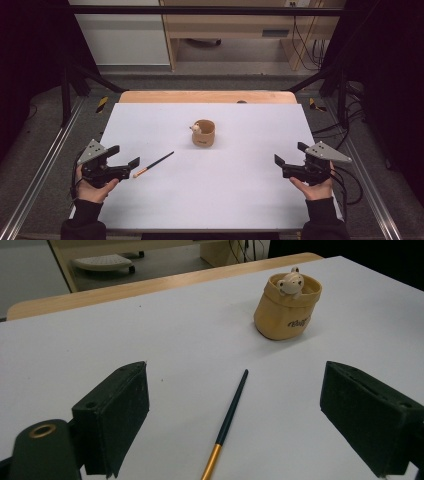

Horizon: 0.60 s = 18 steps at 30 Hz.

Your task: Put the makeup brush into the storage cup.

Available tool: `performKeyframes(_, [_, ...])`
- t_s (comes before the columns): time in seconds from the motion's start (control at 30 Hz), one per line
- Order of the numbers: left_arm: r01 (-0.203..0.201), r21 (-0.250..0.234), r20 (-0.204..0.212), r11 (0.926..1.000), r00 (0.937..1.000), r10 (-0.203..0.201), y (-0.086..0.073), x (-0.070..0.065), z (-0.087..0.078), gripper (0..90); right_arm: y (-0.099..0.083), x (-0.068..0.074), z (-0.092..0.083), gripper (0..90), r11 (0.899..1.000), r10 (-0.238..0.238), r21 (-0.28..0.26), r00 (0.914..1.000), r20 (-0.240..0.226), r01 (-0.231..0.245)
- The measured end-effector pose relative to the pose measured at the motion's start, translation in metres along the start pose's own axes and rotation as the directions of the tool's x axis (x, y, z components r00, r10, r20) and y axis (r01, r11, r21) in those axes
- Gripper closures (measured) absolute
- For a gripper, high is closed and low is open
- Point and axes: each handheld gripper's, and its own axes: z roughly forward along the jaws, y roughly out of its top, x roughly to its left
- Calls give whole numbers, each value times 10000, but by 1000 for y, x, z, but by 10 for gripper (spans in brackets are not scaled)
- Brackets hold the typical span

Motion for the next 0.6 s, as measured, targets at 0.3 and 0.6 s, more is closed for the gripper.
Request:
performKeyframes(0.3, [-277, 191, 2, 9994, 9996, 277, 4, -2, 3, 127, 2, 5, 2, 94, 9997, -55, 242, 10000, -71, 56])
performKeyframes(0.6, [-642, 762, 134, 9950, 9979, 634, 16, -1, 10, 130, 6, 13, 8, 99, 9982, -114, 591, 9998, -149, 122])
